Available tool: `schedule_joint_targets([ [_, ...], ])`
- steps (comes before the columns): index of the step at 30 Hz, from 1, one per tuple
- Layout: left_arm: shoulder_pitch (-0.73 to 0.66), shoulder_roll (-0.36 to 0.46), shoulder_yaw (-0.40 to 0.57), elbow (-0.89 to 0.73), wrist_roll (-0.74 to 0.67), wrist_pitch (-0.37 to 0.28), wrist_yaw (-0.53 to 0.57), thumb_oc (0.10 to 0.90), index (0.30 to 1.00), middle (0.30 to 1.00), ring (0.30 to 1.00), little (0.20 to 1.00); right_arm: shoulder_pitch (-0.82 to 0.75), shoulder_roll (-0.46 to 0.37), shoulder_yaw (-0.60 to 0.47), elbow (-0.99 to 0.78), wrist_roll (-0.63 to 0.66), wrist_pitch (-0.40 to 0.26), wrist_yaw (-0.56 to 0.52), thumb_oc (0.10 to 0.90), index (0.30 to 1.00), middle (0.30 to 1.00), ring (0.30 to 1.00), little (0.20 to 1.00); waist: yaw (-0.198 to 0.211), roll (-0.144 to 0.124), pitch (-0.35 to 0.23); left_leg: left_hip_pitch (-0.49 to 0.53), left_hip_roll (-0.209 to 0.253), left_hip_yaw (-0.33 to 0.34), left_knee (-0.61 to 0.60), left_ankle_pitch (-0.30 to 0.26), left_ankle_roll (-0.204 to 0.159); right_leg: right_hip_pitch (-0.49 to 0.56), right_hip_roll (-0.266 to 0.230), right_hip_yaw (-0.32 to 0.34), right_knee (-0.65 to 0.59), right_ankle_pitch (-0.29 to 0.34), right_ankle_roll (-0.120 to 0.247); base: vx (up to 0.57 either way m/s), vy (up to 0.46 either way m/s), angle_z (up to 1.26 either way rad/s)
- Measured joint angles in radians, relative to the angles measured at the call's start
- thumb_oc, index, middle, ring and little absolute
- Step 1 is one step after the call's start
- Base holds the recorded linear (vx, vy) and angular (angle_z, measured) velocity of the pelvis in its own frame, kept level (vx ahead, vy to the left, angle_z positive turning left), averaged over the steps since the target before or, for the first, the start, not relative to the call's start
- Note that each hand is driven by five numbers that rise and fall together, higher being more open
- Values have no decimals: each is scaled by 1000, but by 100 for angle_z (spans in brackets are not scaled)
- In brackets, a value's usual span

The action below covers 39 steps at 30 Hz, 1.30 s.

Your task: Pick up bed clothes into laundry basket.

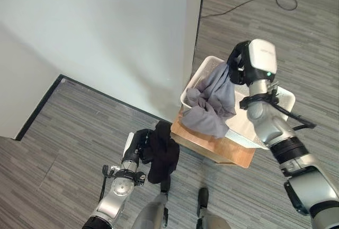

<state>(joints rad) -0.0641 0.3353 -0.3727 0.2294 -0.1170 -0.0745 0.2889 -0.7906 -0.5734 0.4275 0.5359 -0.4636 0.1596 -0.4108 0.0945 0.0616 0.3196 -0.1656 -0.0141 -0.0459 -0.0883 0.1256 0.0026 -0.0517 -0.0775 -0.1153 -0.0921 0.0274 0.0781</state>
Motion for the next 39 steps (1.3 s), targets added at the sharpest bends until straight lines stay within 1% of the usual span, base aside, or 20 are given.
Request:
schedule_joint_targets([
  [3,-11,-1,-7,2,0,-8,8,400,300,300,300,300,4,25,20,45,-7,1,13,400,300,300,300,300,4,5,8,-23,-1,-7,0,7,-9,-15,1,-17,0,0,0,-14,-16,14],
  [4,-15,-2,-9,4,0,-8,8,400,300,300,300,300,4,31,25,69,-9,1,14,428,342,342,342,342,6,5,8,-28,0,-10,0,9,-8,-20,2,-20,0,0,0,-10,-12,14],
  [5,-18,-4,-10,5,0,-8,8,400,300,300,300,300,4,35,36,95,-10,3,17,800,900,900,900,900,8,6,8,-32,-1,-14,0,9,-9,-22,2,-22,0,0,0,-18,-25,10],
  [7,-27,-3,-13,5,0,-8,9,400,300,300,300,300,-8,63,42,237,-10,-3,16,800,900,900,900,900,29,9,9,-34,-2,-19,0,11,-9,-22,2,-28,0,0,0,-13,-20,7],
  [9,-40,1,-8,2,0,-11,11,400,300,300,300,300,-13,71,40,339,22,17,34,800,900,900,900,900,41,20,15,-35,-3,-25,0,13,-9,-18,2,-42,0,0,0,-9,0,12],
  [12,-41,15,17,3,-1,-11,27,400,300,300,300,300,-8,70,38,304,50,26,41,800,900,900,900,900,33,24,16,-32,-5,-25,0,15,-8,-14,0,-43,0,0,0,-3,3,3],
  [15,-54,15,53,-9,-2,-11,40,400,300,300,300,300,26,53,1,116,52,30,43,800,900,900,900,900,27,25,16,-26,-4,-22,0,16,-8,-9,0,-41,0,0,0,50,-20,-1],
  [16,-62,12,62,-17,-2,-9,43,400,300,300,300,300,64,41,-36,10,50,29,48,800,900,900,900,900,20,26,17,-20,-4,-22,0,16,-9,-1,0,-41,0,0,0,61,-61,3],
  [17,-60,19,88,-55,-1,-9,50,400,300,300,300,300,132,30,-93,-188,39,19,41,800,900,900,900,900,12,26,17,-2,-4,-20,0,16,-9,15,0,-42,0,0,0,70,-84,3],
  [19,-61,26,125,-103,2,-7,56,400,300,300,300,300,183,21,-147,-333,23,1,40,800,900,900,900,900,0,26,17,22,-4,-18,0,16,-8,40,0,-41,0,0,0,40,-59,-1],
  [20,-63,30,159,-158,10,-7,73,400,300,300,300,300,204,11,-184,-400,-1,-27,28,800,900,900,900,900,-4,24,17,40,-3,-13,0,16,-8,57,0,-38,0,0,0,39,-44,-7],
  [25,-132,59,229,-303,105,-15,136,400,300,300,300,300,236,-28,-264,-469,-26,-52,14,800,900,900,900,900,-39,18,15,73,3,14,-1,10,-5,77,2,-2,0,2,-3,21,-40,-17],
  [27,-151,78,249,-367,131,-15,139,400,300,300,300,300,261,-35,-279,-475,-33,-59,16,800,900,900,900,900,-54,9,10,77,5,37,-1,8,-4,73,2,17,0,11,-3,11,-49,-28],
  [30,-162,82,253,-485,136,-19,126,400,300,300,300,300,375,-38,-330,-476,-42,-71,21,800,900,900,900,900,-92,-6,-2,85,6,53,-1,6,-4,73,1,38,0,16,-3,0,-45,-19],
  [31,-164,82,255,-508,136,-22,120,400,300,300,300,300,404,-39,-340,-475,-42,-71,24,800,900,900,900,900,-90,-8,-4,85,6,53,-1,6,-3,73,1,37,0,17,-4,-10,-34,-10],
  [34,-201,86,254,-576,105,-35,103,400,300,300,300,300,527,-42,-353,-450,-41,-77,40,800,900,900,900,900,-113,-6,-5,93,9,60,-1,6,-3,76,2,40,0,18,-5,-4,-44,-4],
  [36,-260,92,248,-597,78,-35,85,400,300,300,300,300,592,-35,-357,-369,-38,-95,41,800,900,900,900,900,-113,-6,-6,98,10,62,0,6,-3,80,3,41,0,18,-5,-21,-16,-1],
  [37,-299,97,242,-597,77,-32,85,400,300,300,300,300,615,-9,-357,-293,-24,-111,41,800,900,900,900,900,-121,-8,-8,101,10,63,0,6,-3,82,3,43,0,18,-5,0,0,0],
  [38,-367,103,230,-594,77,-31,88,400,300,300,300,300,623,24,-354,-206,21,-102,61,800,900,900,900,900,-121,-8,-10,105,10,62,-1,5,-3,90,3,41,0,18,-4,0,0,0],
  [39,-425,107,214,-593,77,-32,86,400,300,300,300,300,659,38,-337,-143,61,-95,86,800,900,900,900,900,-136,-1,-16,107,9,65,-1,5,-3,89,2,45,0,18,-4,-5,-50,-4],
])
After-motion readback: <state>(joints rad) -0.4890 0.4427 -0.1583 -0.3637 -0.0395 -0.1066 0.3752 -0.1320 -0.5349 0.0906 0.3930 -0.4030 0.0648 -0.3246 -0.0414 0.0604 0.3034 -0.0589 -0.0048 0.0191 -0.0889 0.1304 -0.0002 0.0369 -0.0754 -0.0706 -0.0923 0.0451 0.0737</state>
